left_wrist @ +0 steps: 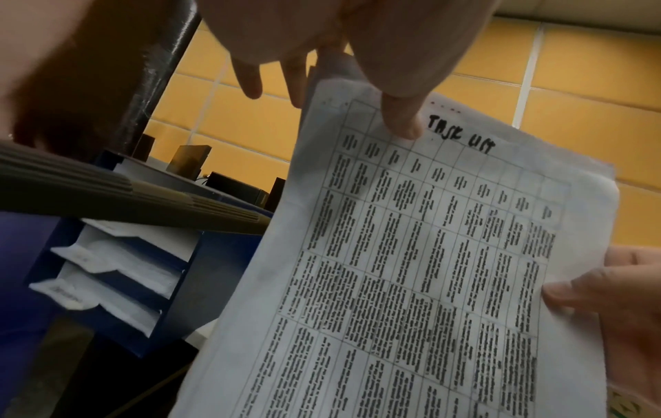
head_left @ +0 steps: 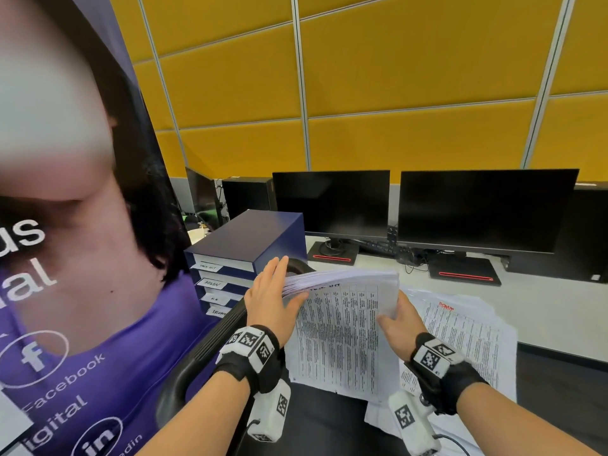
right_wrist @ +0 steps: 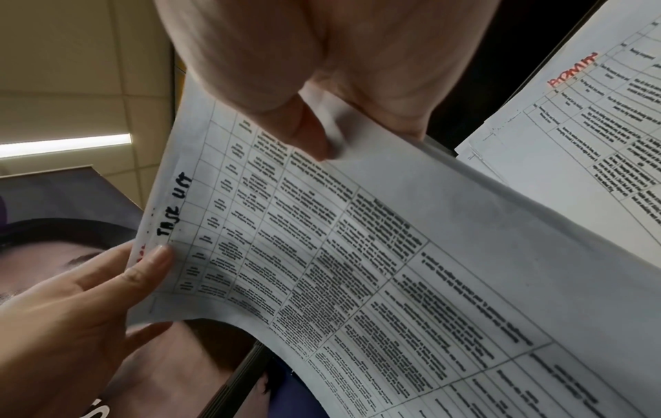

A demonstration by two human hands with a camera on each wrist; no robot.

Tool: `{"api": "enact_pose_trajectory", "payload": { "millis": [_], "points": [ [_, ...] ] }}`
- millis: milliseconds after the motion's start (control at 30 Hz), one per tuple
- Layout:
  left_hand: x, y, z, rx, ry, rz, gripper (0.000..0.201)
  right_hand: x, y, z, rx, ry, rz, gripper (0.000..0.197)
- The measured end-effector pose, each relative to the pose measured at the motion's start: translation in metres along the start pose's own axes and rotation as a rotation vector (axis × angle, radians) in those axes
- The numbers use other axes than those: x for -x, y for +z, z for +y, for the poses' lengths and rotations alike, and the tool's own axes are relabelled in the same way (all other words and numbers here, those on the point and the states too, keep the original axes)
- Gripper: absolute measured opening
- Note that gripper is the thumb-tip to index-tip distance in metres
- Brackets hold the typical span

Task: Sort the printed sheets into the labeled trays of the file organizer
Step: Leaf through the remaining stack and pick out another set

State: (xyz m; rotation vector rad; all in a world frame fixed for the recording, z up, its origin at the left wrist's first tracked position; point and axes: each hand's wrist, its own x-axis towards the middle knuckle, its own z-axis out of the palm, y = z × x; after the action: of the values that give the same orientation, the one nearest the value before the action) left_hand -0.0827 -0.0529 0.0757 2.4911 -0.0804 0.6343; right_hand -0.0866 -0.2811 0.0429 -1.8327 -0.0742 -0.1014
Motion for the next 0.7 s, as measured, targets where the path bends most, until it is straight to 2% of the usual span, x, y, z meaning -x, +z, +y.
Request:
{"api": "enact_pose_trajectory", "payload": {
  "millis": [67, 133, 200, 267, 367, 467, 600, 700],
  "points": [
    [-0.003, 0.001, -0.004, 0.217, -0.096, 0.022, 0.07, 0.0, -0.001, 0.0, -0.014, -0.008, -0.013, 0.043],
    [-0.005, 0.002, -0.009, 0.432, -0.205, 0.033, 0.052, 0.0, -0.003, 0.001, -0.018, -0.008, -0.01, 0.044],
    [-0.005, 0.002, -0.01, 0.453, -0.23, 0.017, 0.021, -0.002, -0.004, 0.001, -0.013, -0.007, 0.007, 0.045],
    [-0.006, 0.002, -0.003, 0.448, -0.186, 0.033, 0.009, -0.006, -0.003, -0.001, -0.012, -0.012, 0.029, 0.046],
    [-0.007, 0.002, 0.016, 0.522, -0.138, 0.123, 0.01, -0.012, 0.0, -0.009, -0.021, -0.042, 0.076, 0.046],
    [-0.004, 0.004, 0.023, 0.637, -0.178, 0.2, 0.018, -0.013, 0.005, -0.014, -0.036, -0.037, 0.093, 0.046],
    [0.004, 0.012, 0.014, 0.726, -0.268, 0.19, 0.023, -0.003, 0.009, -0.012, -0.059, 0.015, 0.073, 0.051],
    [0.005, 0.014, 0.011, 0.732, -0.283, 0.178, 0.022, -0.001, 0.006, -0.014, -0.087, 0.01, 0.119, 0.059]
  ]
}}
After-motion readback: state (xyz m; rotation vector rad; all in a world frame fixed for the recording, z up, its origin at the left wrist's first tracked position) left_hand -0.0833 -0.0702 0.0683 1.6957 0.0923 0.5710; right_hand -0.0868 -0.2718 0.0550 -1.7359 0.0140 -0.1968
